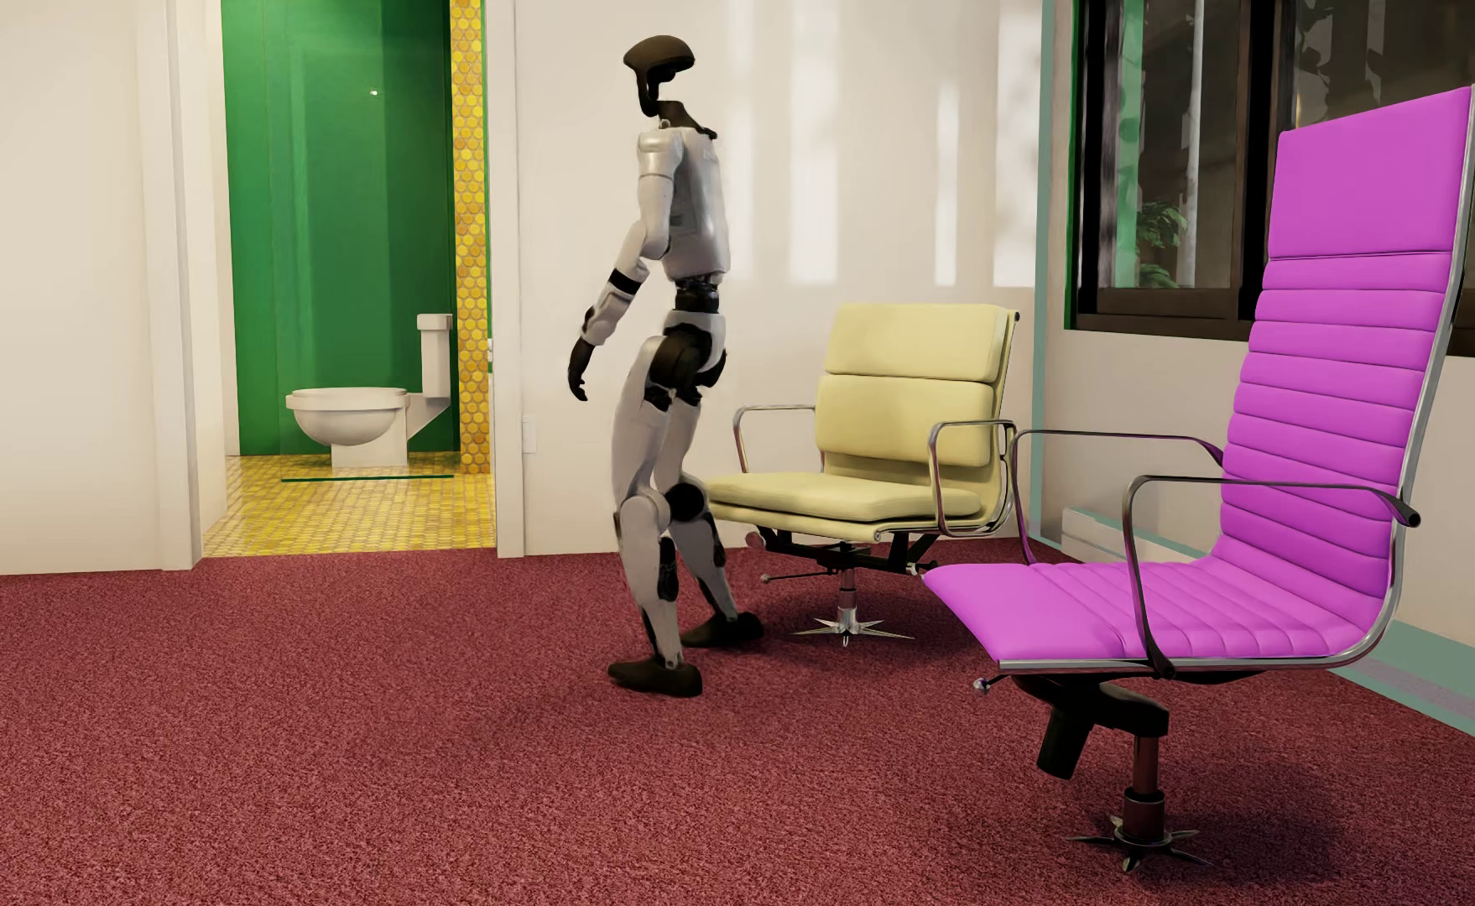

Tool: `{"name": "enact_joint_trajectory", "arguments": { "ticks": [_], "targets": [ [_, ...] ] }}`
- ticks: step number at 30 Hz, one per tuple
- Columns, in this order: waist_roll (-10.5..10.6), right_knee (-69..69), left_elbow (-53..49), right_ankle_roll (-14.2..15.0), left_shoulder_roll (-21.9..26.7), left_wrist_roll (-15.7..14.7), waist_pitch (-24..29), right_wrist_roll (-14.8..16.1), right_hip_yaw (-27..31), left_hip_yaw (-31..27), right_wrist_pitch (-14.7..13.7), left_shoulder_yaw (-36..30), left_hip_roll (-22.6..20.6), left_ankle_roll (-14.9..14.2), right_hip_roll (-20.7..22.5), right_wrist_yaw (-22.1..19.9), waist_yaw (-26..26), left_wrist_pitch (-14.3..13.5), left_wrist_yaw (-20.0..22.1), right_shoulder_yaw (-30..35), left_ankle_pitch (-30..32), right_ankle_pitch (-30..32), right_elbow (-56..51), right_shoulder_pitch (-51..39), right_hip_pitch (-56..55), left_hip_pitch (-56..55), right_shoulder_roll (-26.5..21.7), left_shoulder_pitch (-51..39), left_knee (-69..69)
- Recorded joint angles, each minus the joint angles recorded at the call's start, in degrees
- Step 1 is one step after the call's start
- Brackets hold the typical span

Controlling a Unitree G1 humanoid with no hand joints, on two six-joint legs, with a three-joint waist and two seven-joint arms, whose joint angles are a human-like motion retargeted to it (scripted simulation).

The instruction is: Sit on the light yellow chair

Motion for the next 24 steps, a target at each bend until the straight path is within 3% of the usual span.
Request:
{"name": "enact_joint_trajectory", "arguments": {
  "ticks": [1,2,3,4,5,6,7,9,10,11,12,13,15,17,19,20,21,22,24],
  "targets": [
    [0.97,-0.84,-1.46,0.40,-1.15,0.41,1.66,-0.78,-5.46,-1.27,-1.01,-1.77,-0.30,-1.38,-1.32,-1.10,1.02,0.03,2.67,0.20,2.27,-1.85,-1.02,-1.51,-0.57,-4.99,-1.06,-2.90,2.01],
    [2.11,-1.31,-2.30,-3.40,-2.00,1.86,0.70,-4.06,-10.34,0.09,0.67,-1.41,1.21,-2.81,0.71,0.81,2.46,0.53,3.06,-0.33,2.87,0.79,-2.84,-1.57,-3.76,-13.05,-1.83,-3.33,7.27],
    [2.95,2.58,-1.97,0.19,-4.20,2.54,2.60,-3.63,-11.78,0.28,-5.22,-0.71,0.56,-0.03,-0.70,-0.72,2.76,1.42,4.49,-0.14,0.86,-4.15,-2.83,-1.85,-4.80,-14.42,-3.76,-3.53,8.79],
    [3.28,5.19,-3.02,-2.23,-4.38,2.06,4.53,-3.49,-10.22,0.90,-0.71,0.21,3.16,0.09,1.01,-1.99,3.22,6.42,7.78,1.84,-1.86,-3.64,-5.46,-2.17,-6.52,-15.33,-4.86,-2.66,11.57],
    [2.27,7.62,-2.93,-5.56,-2.95,1.35,5.85,-2.96,-9.59,0.71,-0.87,0.53,4.95,-0.13,2.37,-2.39,2.39,4.85,9.61,1.82,-3.31,-4.65,-4.90,-3.03,-7.24,-16.30,-3.65,-2.11,16.68],
    [2.64,10.47,-3.06,-6.59,-1.95,1.25,6.97,-3.72,-10.50,0.70,0.63,0.31,6.81,-0.57,2.14,-2.94,1.54,5.93,11.36,-0.11,-4.75,-3.86,-4.95,-4.14,-9.45,-17.76,-3.69,-1.23,22.38],
    [2.16,14.90,-1.80,-8.05,-0.64,1.59,7.51,-1.44,-11.60,2.29,0.96,-0.17,8.61,-1.13,1.73,-6.09,1.18,6.61,13.60,-0.74,-5.37,-4.43,-4.63,-3.92,-12.82,-18.43,-2.39,-0.79,25.78],
    [2.14,24.98,1.37,-9.97,1.15,2.12,10.13,-0.65,-9.81,5.25,0.68,2.03,11.45,-1.20,0.72,-6.10,0.07,7.64,13.32,-2.35,-5.00,-6.47,-4.92,-4.75,-20.38,-19.25,-2.52,-2.68,29.50],
    [2.78,29.97,1.85,-9.14,2.04,1.25,12.38,-1.81,-8.50,5.95,0.53,4.14,13.29,-3.30,0.45,-4.57,-0.61,8.49,13.06,-2.09,-7.75,-8.50,-5.43,-5.97,-24.21,-19.94,-4.11,-3.68,28.32],
    [3.21,35.85,1.86,-9.00,2.99,-0.58,13.74,-3.74,-8.34,5.93,2.50,5.47,13.88,-4.12,-0.57,-1.46,-0.94,7.97,13.47,-3.11,-10.38,-10.16,-6.07,-6.35,-29.14,-24.31,-4.77,-4.21,31.03],
    [3.67,42.76,2.24,-7.97,3.64,-1.56,15.03,-4.42,-7.85,5.35,-1.66,6.06,13.91,-6.28,-2.09,0.10,-1.02,8.00,14.78,-3.53,-11.30,-12.43,-8.54,-6.52,-34.84,-31.80,-6.83,-5.09,38.24],
    [4.71,48.74,2.76,-7.37,4.53,-1.76,16.20,-5.43,-7.67,4.65,-2.52,6.79,14.91,-8.64,-3.03,1.15,-0.83,9.05,13.17,-4.34,-13.09,-13.23,-10.29,-6.23,-39.87,-38.60,-8.25,-6.30,44.67],
    [4.55,60.29,3.20,-6.49,6.73,-4.43,21.19,-6.12,-5.97,5.15,-2.25,7.87,17.33,-10.37,-2.94,1.20,-0.45,9.23,15.52,-3.19,-17.03,-16.80,-12.37,-8.61,-47.59,-46.89,-10.02,-8.77,55.77],
    [4.84,69.42,3.82,-5.32,7.85,-5.56,24.84,-5.30,-4.70,1.62,-1.57,6.54,16.83,-12.37,-4.10,-0.59,-0.12,9.40,18.82,-3.67,-18.16,-20.01,-13.95,-10.16,-51.74,-54.06,-10.96,-10.55,64.76],
    [4.86,76.21,2.60,-4.98,8.63,-5.25,27.28,-5.88,-3.81,-0.71,0.12,8.48,16.17,-12.68,-3.66,-3.17,0.18,10.81,14.66,-2.95,-18.39,-21.83,-14.55,-11.67,-55.11,-59.31,-11.89,-11.34,72.22],
    [4.66,79.45,1.31,-3.77,8.70,-6.51,28.15,-3.03,-2.63,-2.20,-0.77,8.72,16.01,-13.31,-3.27,-4.69,0.30,9.85,15.02,-0.35,-18.53,-23.60,-15.04,-12.14,-56.04,-60.80,-12.48,-10.61,75.23],
    [4.52,81.41,0.86,-2.24,8.43,-6.03,29.48,-4.14,-2.35,-2.68,0.58,9.21,16.20,-13.66,-3.81,-6.26,0.59,9.65,14.98,-0.59,-18.79,-23.81,-14.91,-13.40,-55.86,-60.64,-13.14,-10.28,77.01],
    [4.60,82.45,1.07,-2.15,7.39,-6.16,30.41,-4.15,-2.33,-2.66,0.76,9.10,16.22,-14.11,-4.38,-4.01,0.74,9.01,14.88,-1.37,-18.19,-24.75,-14.74,-14.69,-54.67,-59.97,-13.46,-10.16,77.51],
    [4.74,83.22,2.87,-1.48,5.16,-5.75,31.31,-3.32,-2.87,-1.96,1.94,9.47,16.43,-15.09,-6.32,-6.19,0.28,8.93,16.22,-1.95,-17.19,-24.12,-13.97,-15.90,-52.29,-57.44,-12.54,-8.72,77.57]
  ]
}}
